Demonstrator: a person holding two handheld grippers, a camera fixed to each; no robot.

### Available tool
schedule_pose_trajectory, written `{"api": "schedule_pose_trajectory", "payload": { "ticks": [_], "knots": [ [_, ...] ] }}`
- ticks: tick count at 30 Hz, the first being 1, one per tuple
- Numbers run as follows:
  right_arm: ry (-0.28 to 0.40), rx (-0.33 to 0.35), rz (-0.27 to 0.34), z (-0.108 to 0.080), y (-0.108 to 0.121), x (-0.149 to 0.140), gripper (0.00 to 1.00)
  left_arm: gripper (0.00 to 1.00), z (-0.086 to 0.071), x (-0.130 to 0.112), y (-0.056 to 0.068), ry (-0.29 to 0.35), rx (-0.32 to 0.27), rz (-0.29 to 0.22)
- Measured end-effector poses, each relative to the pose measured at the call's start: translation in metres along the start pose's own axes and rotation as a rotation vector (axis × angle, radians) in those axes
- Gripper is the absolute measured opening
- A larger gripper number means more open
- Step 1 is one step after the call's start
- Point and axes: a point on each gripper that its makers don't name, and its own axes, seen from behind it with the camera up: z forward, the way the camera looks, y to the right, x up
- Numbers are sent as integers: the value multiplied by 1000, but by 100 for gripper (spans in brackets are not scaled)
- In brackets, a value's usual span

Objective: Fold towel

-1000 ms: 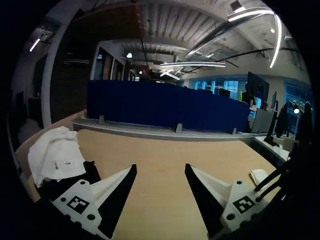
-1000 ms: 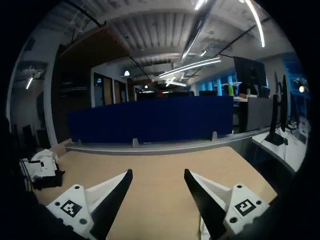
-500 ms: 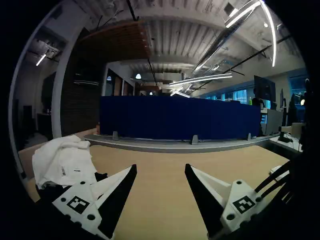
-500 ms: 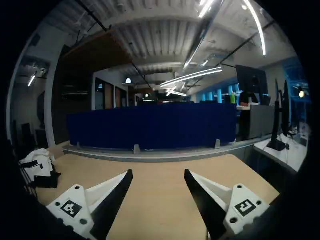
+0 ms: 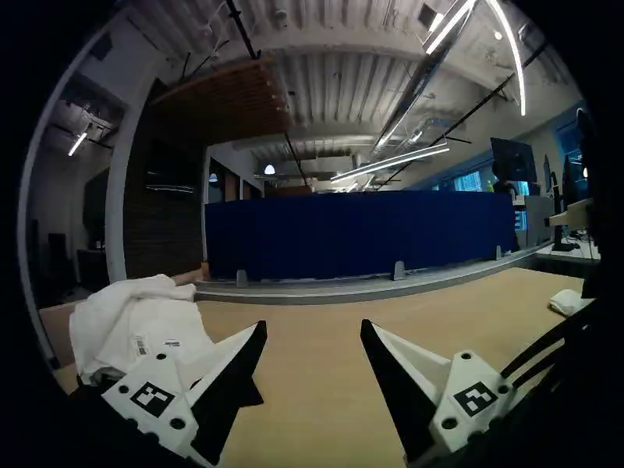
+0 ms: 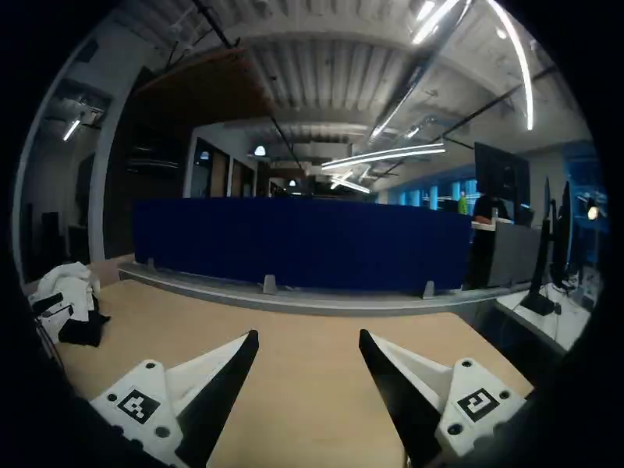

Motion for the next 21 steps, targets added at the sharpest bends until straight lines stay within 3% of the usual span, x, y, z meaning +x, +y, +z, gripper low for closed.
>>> {"api": "schedule_pose_trajectory", "payload": {
  "ticks": [9,21],
  "knots": [
    [-1,-13,-47,-2,-7,2,100,89,4,-18,-8,22,-14,-42],
    [22,-45,-57,-5,4,19,100,89,3,-34,-6,3,-24,-45]
  ]
}}
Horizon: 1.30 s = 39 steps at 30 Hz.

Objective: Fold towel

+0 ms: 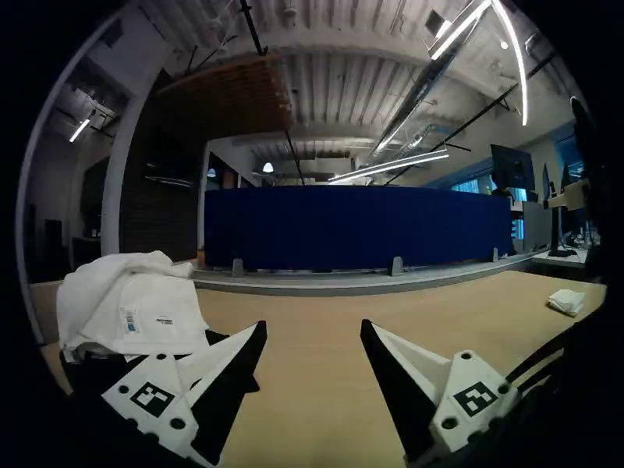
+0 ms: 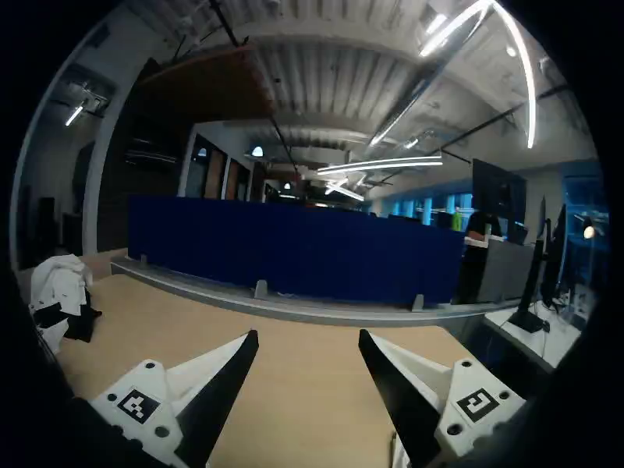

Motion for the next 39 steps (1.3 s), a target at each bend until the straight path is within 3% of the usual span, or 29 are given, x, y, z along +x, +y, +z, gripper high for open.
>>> {"api": "schedule_pose_trajectory", "payload": {
  "ticks": [12,24,30,39],
  "knots": [
    [3,7,-5,-3,2,0,100,89,1,-8,3,-33,-9,2],
    [53,-51,-3,-7,35,6,100,89,0,-8,4,-34,-9,3],
    [39,-39,41,-8,47,-25,100,89,0,-8,4,-34,-9,3],
    [14,-14,106,-11,56,-97,100,89,0,-8,5,-34,-9,3]
  ]
}}
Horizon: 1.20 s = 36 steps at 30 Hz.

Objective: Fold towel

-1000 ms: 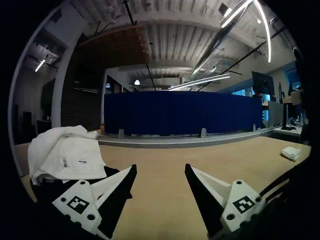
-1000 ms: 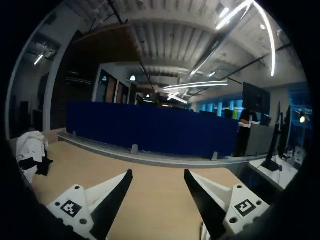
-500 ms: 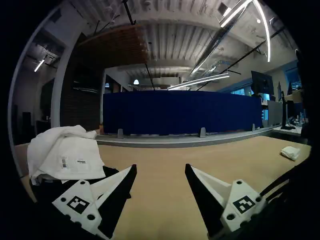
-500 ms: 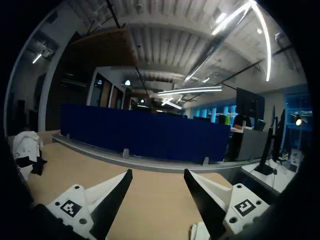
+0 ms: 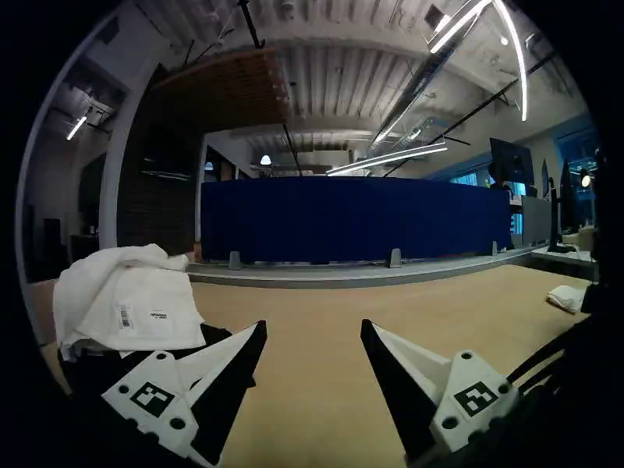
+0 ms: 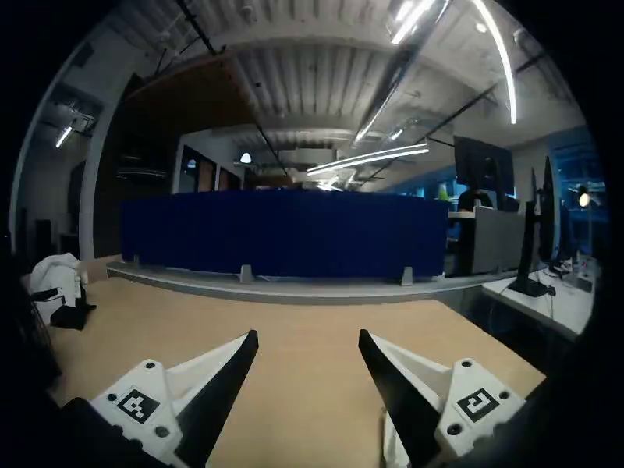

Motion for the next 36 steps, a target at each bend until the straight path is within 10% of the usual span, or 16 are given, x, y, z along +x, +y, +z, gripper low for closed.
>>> {"api": "schedule_pose_trajectory", "payload": {
  "ticks": [21,36],
  "knots": [
    [72,-22,125,-8,22,-36,100,89,1,0,0,0,0,0],
    [69,-12,47,-10,6,-41,99,89,1,0,0,0,0,0]
  ]
}}
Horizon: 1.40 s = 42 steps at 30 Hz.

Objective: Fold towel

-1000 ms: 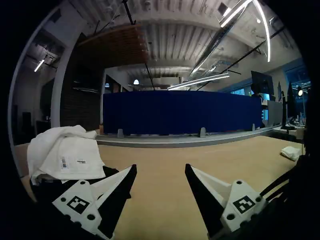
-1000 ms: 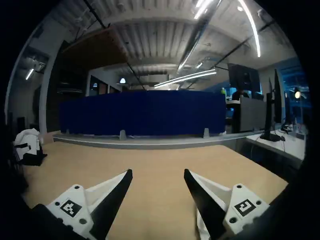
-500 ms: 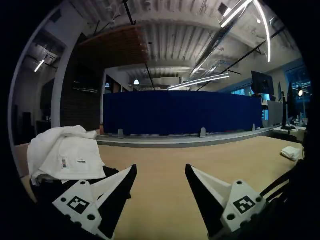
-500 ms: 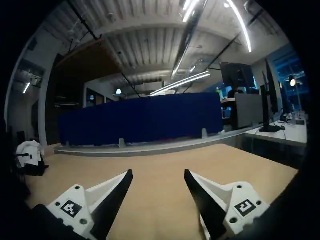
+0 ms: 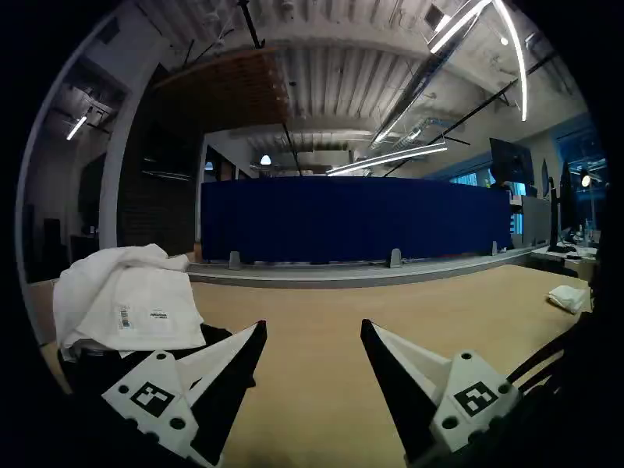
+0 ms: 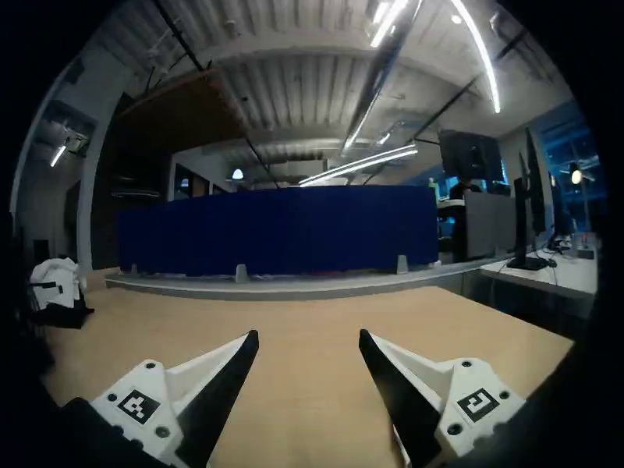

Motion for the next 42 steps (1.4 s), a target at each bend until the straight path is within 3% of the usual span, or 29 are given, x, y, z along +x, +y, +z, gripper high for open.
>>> {"api": "schedule_pose_trajectory", "payload": {
  "ticks": [6,42],
  "knots": [
    [-1,-2,-30,1,-1,-1,99,89,1,0,0,0,0,0],
    [-1,-7,-30,1,-1,-2,100,89,0,1,0,-1,0,0]
  ]
}}
